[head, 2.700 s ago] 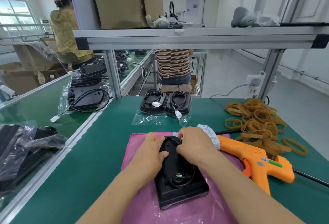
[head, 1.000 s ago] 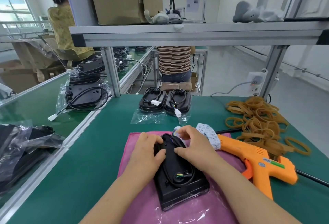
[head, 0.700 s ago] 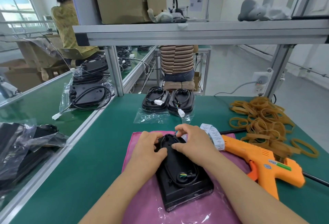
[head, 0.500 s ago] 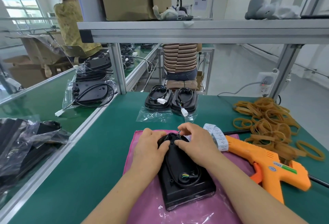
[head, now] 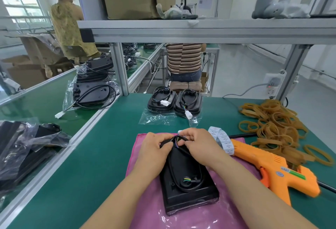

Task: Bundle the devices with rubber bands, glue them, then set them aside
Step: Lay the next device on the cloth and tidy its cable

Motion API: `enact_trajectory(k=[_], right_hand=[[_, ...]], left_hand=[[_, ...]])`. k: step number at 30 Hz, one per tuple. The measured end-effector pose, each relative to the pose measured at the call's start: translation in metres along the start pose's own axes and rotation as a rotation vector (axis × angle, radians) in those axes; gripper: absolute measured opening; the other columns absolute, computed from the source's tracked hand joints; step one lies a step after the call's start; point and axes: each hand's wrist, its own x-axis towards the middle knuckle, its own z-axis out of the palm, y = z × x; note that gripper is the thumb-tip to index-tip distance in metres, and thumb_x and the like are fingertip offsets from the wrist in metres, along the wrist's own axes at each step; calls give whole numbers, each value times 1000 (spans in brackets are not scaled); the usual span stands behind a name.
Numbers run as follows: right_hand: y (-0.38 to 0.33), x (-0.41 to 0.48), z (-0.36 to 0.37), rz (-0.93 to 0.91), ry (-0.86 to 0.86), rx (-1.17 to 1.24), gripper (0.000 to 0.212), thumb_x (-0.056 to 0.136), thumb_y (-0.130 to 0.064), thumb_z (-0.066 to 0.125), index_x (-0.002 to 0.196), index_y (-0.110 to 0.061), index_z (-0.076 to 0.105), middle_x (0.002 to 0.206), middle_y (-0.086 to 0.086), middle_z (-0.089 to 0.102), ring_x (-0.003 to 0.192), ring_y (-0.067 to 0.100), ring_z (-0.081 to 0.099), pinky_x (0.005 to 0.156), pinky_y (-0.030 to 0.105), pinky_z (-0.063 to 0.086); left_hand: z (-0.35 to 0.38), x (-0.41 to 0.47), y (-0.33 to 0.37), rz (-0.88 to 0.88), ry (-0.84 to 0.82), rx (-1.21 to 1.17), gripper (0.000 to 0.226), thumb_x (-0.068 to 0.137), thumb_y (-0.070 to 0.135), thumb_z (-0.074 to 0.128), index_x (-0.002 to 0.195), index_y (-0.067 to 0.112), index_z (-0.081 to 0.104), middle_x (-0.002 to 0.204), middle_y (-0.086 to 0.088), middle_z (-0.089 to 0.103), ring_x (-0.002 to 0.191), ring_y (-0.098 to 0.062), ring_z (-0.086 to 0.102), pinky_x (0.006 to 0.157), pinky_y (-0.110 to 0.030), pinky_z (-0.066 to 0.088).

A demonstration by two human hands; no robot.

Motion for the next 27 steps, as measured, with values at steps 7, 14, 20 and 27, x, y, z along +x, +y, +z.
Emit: enact_trajectory(k=[7, 14, 20, 27], right_hand=[[8, 2, 8, -153, 23, -170, 34, 90, -7, 52, 107, -32, 67, 114, -9, 49, 111, 10, 44, 96, 20, 32], [5, 2, 6, -127, 12, -192, 36, 94, -9, 52, 116, -30, 71, 114, -9, 48, 114, 9, 46, 97, 22, 34], [8, -1, 10, -157, 140, -270, 38, 91, -13, 58, 126, -27, 63, 113, -5, 58, 108, 14, 55, 94, 29, 42], [5, 8, 9, -141, 176, -273, 18, 94, -24, 57, 88, -24, 74, 93, -6, 56, 91, 15, 55, 79, 30, 41]], left_hand=[[4, 6, -2, -61, 75, 27, 26, 88, 9, 57, 76, 22, 77, 55, 14, 56, 54, -4, 47, 52, -17, 33], [15, 2, -5, -143, 228, 76, 21, 91, 16, 58, 100, 30, 69, 94, 6, 55, 93, -18, 58, 85, -39, 48], [7, 7, 1, -112, 140, 168, 19, 94, 21, 61, 102, 32, 74, 94, 5, 52, 91, -17, 58, 84, -37, 48], [10, 14, 4, -167, 124, 166, 14, 93, 19, 58, 86, 26, 68, 98, -1, 58, 86, -15, 58, 75, -32, 43]])
